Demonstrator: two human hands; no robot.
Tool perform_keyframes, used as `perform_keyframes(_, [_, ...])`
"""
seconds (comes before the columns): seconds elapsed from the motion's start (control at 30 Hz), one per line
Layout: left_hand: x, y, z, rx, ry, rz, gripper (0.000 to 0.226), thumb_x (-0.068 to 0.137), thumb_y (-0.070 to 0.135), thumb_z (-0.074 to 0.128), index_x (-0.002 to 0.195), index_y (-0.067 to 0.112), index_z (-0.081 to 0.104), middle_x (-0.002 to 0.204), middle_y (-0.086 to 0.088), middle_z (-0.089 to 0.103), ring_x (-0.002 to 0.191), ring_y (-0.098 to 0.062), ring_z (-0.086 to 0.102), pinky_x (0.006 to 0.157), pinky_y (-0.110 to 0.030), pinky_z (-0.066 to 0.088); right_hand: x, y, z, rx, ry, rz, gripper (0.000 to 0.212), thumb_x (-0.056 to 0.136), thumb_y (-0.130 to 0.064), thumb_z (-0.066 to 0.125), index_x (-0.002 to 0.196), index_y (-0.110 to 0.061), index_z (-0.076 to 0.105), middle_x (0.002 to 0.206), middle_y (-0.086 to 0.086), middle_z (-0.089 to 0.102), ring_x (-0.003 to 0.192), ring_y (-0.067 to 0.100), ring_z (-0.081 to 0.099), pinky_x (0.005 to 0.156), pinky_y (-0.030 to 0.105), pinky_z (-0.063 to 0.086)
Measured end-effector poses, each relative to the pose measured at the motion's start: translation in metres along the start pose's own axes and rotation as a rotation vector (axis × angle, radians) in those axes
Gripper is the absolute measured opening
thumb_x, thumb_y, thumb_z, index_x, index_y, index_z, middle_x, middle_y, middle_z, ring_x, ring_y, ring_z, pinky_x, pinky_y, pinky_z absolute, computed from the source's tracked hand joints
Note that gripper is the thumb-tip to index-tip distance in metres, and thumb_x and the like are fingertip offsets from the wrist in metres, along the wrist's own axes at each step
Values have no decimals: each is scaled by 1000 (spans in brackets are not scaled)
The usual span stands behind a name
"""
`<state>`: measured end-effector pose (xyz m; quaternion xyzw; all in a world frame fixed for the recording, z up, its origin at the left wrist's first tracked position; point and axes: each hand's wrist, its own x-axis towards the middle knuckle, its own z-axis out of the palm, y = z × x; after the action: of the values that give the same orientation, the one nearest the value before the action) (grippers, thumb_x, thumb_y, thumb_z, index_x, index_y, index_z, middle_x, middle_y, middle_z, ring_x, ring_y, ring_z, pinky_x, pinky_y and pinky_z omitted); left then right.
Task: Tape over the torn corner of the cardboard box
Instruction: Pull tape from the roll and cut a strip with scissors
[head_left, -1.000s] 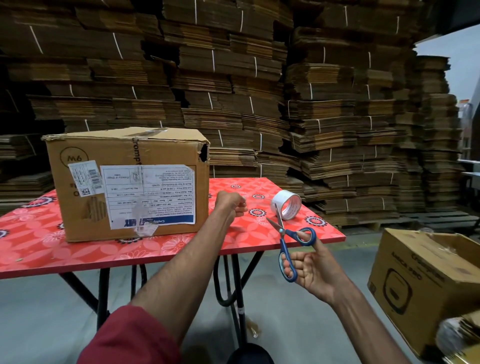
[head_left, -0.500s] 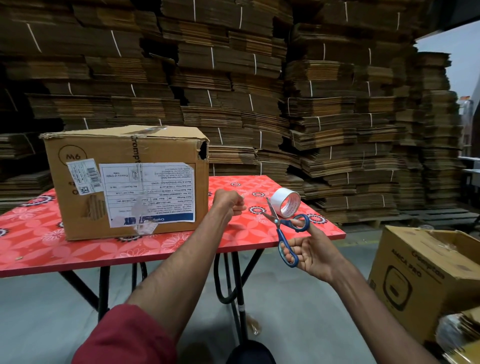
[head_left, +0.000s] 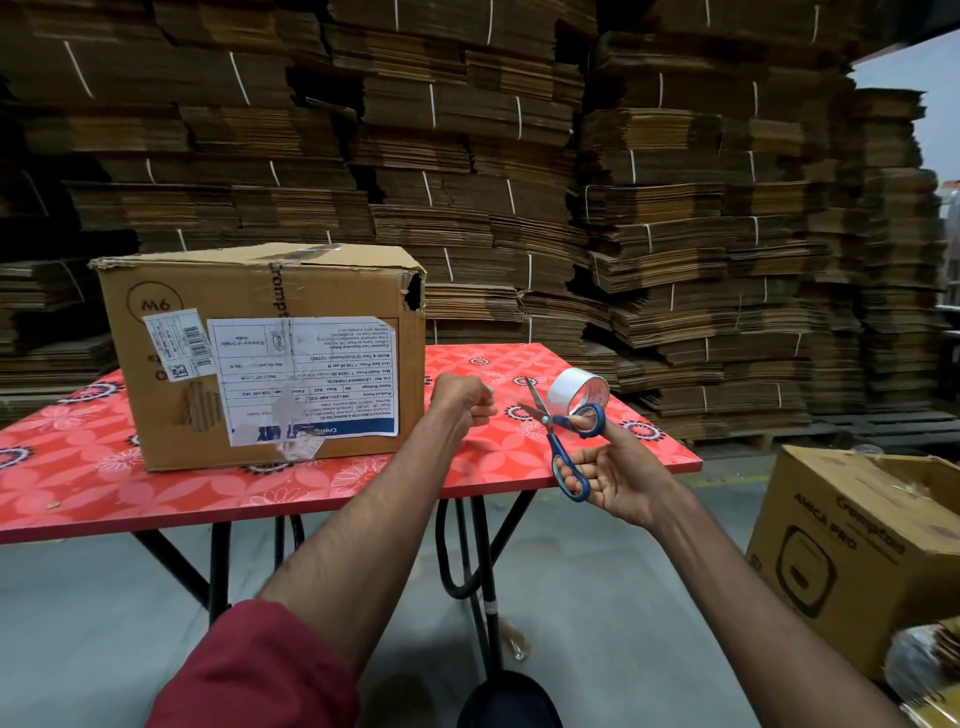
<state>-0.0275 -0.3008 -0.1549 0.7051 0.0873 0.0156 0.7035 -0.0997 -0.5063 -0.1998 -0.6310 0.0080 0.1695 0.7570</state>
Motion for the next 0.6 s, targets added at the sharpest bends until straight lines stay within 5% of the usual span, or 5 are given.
perform_keyframes(0.2, [0,-1,-1,2,14,-2,16,92,-7,51,82,1,61,74,-11,64,57,-18,62,66,-32,56,2,-5,3,21,46,-11,68,65,-39,79,105,14,64,88,21,66,49,18,60,44,22,52])
perform_keyframes(0.5, [-1,-1,-4,-9,13,-7,17,93,-8,49,81,1,59,73,-10,62,58,-18,62,68,-32,56,4,-4,8,77,95,-29,42,70,-24,79,99,4,68,81,17,67,62,17,58,48,19,54])
perform_keyframes(0.6, [-1,0,-6,-11,16,-6,16,93,-7,51,82,1,60,75,-10,63,59,-18,62,69,-32,57,7,-2,9,106,107,-38,20,86,-13,71,103,-1,68,77,15,67,63,17,56,47,17,53])
